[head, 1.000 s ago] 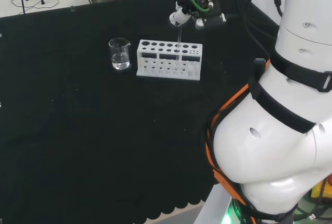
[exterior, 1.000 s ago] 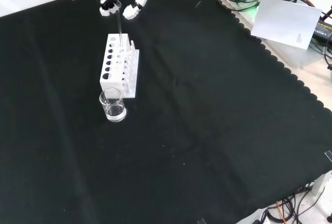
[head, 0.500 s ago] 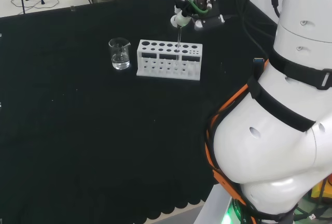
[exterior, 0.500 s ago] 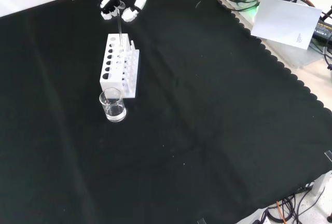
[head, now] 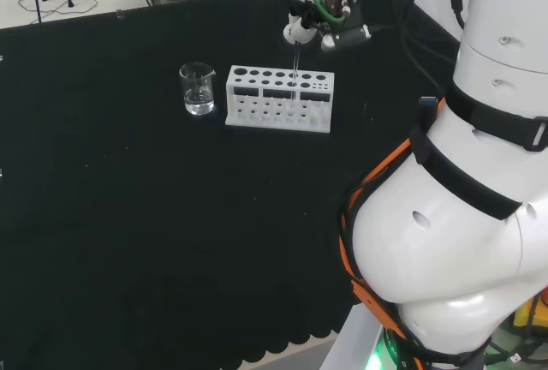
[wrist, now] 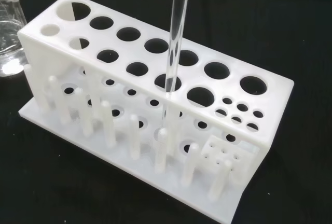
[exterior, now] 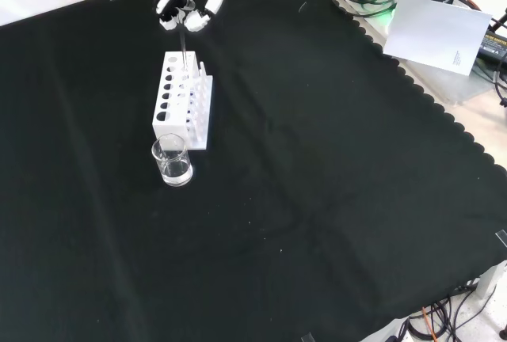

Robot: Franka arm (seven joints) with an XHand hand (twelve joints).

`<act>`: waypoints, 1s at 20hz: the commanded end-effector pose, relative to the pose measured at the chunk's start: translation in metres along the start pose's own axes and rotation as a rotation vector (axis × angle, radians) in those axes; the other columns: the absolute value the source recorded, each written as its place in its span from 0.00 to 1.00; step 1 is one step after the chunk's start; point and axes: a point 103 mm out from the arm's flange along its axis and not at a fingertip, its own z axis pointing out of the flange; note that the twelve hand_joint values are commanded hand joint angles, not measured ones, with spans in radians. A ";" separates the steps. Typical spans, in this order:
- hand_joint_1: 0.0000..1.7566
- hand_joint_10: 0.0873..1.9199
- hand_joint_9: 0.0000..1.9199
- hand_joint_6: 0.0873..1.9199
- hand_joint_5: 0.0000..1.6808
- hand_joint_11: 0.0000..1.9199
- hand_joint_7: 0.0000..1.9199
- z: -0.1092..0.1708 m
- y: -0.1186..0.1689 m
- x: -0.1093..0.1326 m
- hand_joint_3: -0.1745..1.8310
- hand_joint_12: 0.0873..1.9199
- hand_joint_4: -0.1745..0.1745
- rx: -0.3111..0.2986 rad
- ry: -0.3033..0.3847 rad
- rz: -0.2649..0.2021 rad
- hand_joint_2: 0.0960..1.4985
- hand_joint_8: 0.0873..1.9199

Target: Take the glass rod from the white test tube rack.

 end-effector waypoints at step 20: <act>0.74 0.34 0.89 0.28 0.65 0.69 0.60 -0.054 -0.009 0.004 0.29 0.41 0.00 -0.402 0.094 0.051 0.55 0.54</act>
